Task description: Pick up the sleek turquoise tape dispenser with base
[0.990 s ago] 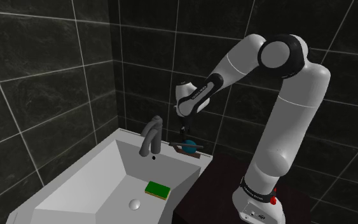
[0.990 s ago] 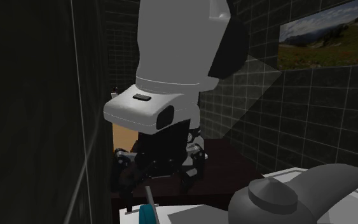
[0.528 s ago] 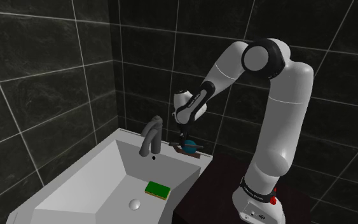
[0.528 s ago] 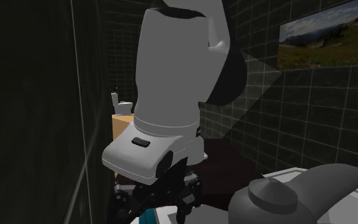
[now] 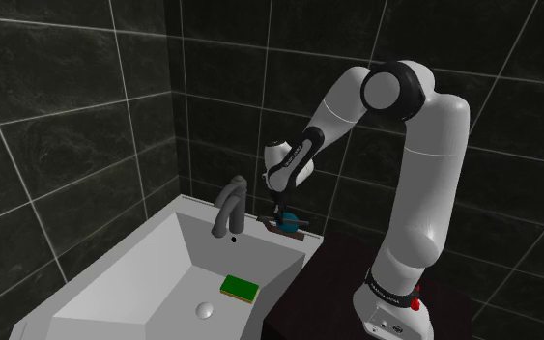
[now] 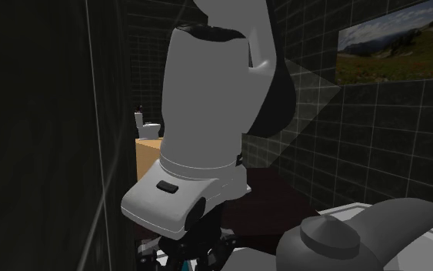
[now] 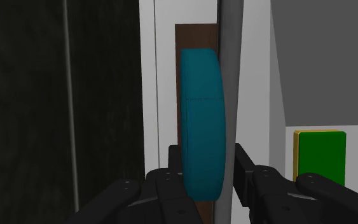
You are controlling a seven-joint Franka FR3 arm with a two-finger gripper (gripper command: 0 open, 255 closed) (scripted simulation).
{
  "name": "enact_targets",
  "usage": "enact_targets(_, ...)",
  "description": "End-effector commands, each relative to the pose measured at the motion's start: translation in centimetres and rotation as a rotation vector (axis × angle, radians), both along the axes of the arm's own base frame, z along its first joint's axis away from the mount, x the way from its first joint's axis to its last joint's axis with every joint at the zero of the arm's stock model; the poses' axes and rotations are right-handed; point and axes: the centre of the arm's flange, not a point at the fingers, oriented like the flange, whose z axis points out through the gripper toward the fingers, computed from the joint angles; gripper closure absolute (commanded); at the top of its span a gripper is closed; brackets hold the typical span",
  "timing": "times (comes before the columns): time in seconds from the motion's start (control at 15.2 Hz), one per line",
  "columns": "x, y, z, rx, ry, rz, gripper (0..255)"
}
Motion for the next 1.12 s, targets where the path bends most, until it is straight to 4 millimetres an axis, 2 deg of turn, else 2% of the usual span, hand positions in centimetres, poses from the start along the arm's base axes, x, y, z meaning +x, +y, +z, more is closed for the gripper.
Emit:
enact_targets(0.0, 0.0, 0.0, 0.0, 0.000, 0.001, -0.001, 255)
enact_targets(0.26, -0.1, 0.0, -0.1, 0.000, 0.001, -0.001, 255)
enact_targets(1.06, -0.1, 0.0, 6.2, 0.000, 0.001, -0.001, 255)
